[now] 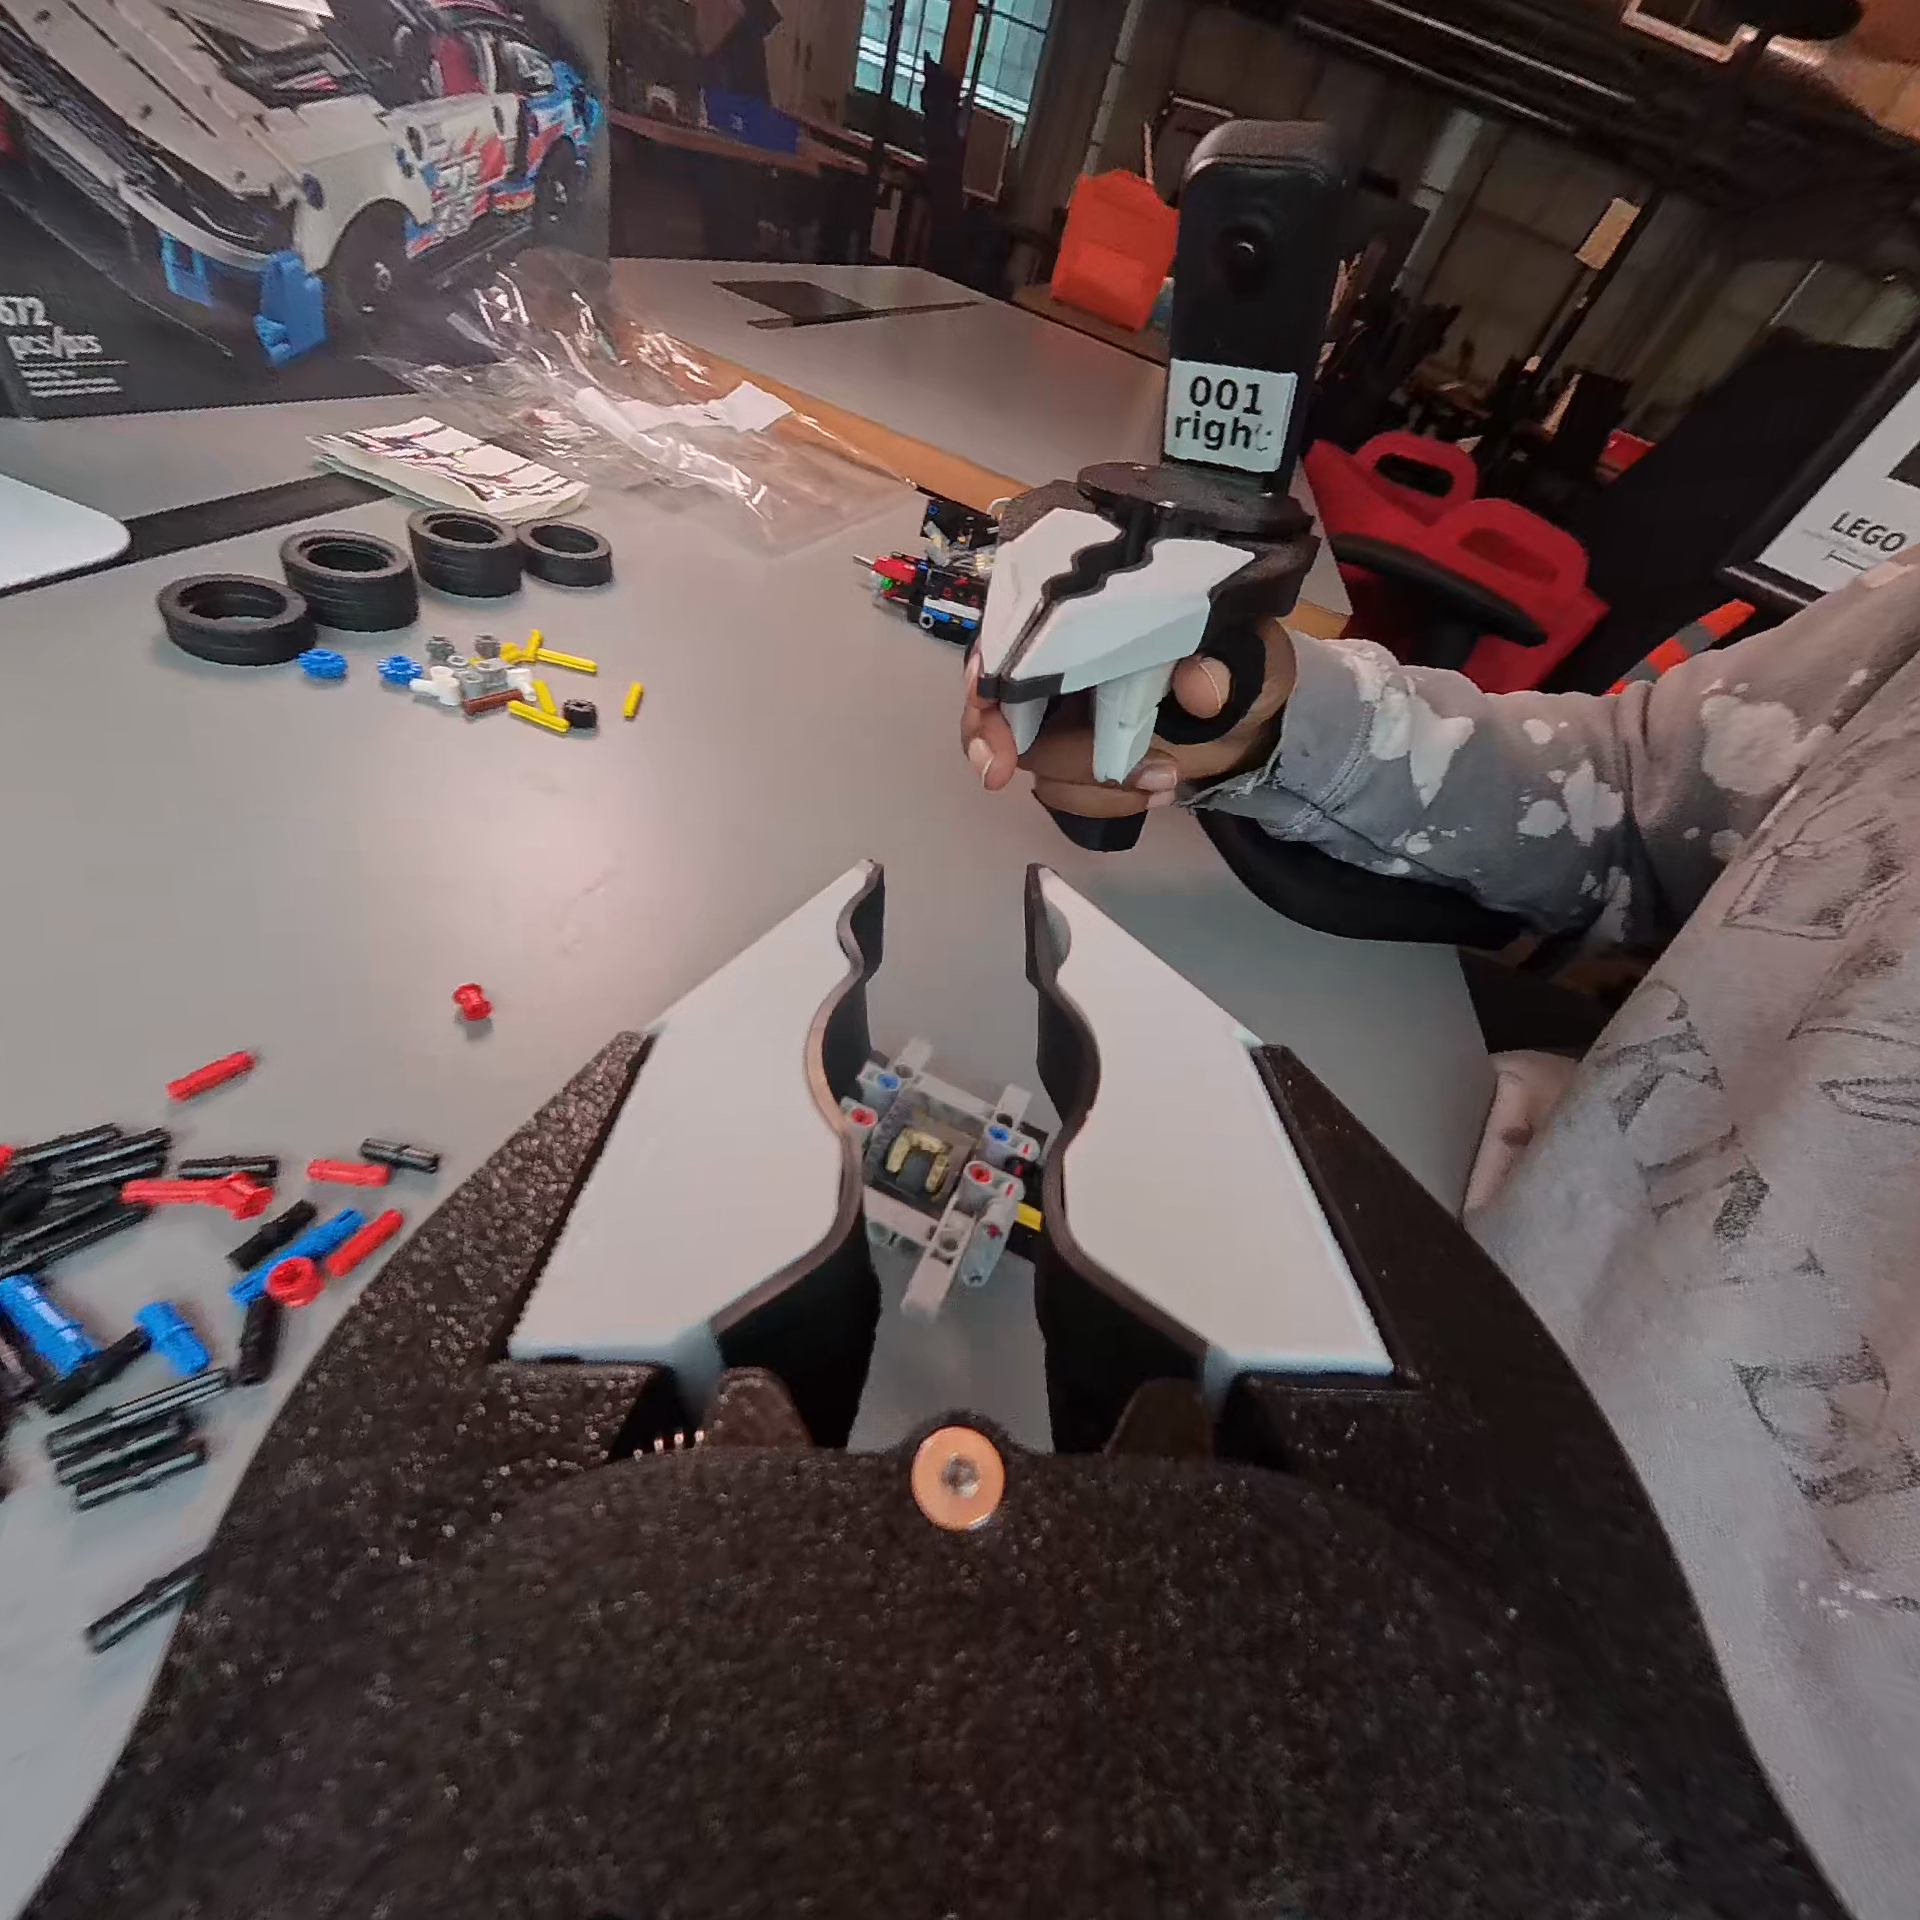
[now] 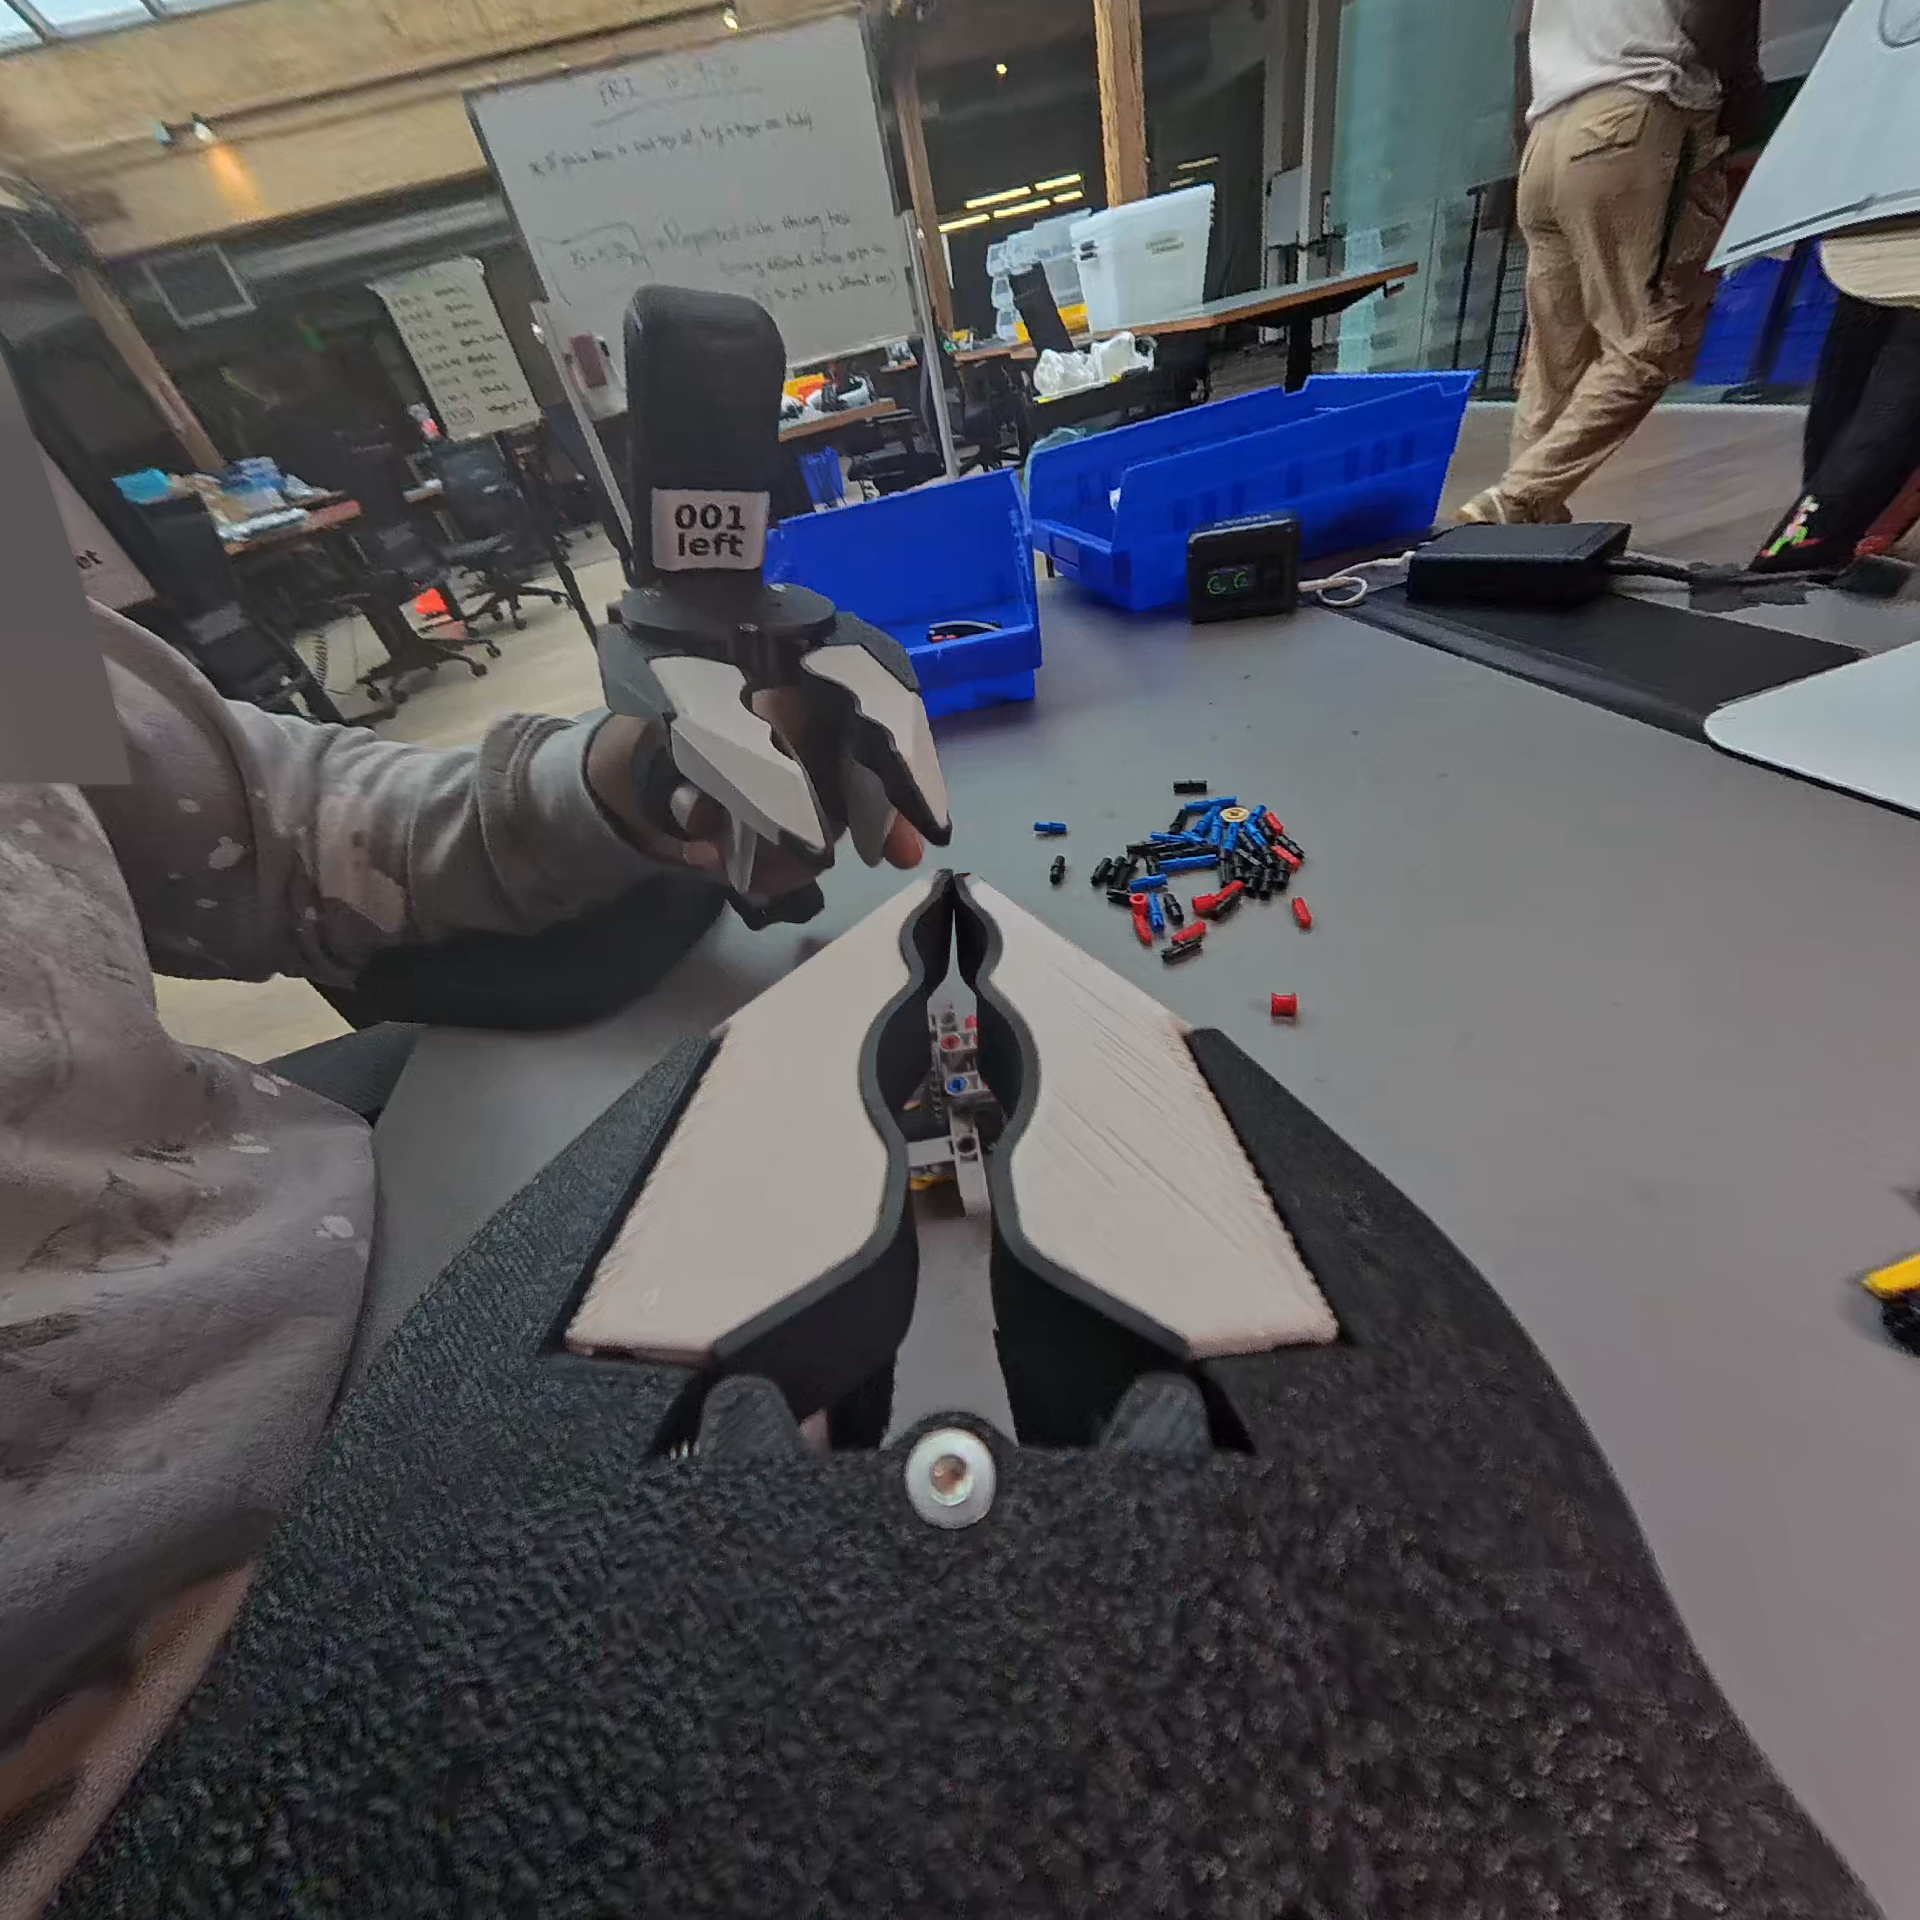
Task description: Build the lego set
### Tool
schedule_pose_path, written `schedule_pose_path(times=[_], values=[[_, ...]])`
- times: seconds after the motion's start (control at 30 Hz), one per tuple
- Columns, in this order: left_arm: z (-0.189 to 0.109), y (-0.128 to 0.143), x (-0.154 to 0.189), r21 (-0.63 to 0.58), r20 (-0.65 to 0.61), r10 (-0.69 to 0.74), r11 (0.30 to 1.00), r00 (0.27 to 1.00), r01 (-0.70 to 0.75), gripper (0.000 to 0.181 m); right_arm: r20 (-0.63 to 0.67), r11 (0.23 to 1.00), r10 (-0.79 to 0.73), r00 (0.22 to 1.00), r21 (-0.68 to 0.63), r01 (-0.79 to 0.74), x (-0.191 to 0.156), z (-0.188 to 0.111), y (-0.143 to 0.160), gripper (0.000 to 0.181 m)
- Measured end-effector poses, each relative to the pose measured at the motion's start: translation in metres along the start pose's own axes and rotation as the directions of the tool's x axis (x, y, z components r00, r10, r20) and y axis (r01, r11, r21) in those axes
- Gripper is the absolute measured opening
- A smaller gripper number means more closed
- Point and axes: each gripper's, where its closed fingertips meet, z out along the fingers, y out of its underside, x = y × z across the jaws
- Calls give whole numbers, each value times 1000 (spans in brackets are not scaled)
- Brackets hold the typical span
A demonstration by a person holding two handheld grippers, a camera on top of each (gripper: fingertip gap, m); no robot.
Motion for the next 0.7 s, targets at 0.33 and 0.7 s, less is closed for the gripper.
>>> schedule_pose_path(times=[0.33, 0.7], values=[[-32, 48, -46, -296, 122, 52, 955, 991, -14, 56, -18, 964, -125, 992, -239, 117, 1, 12, 47, 10], [-31, 70, -35, -382, 38, 71, 923, 997, -51, 49, 131, 798, -341, 931, -483, 361, -30, 32, 99, 19]])
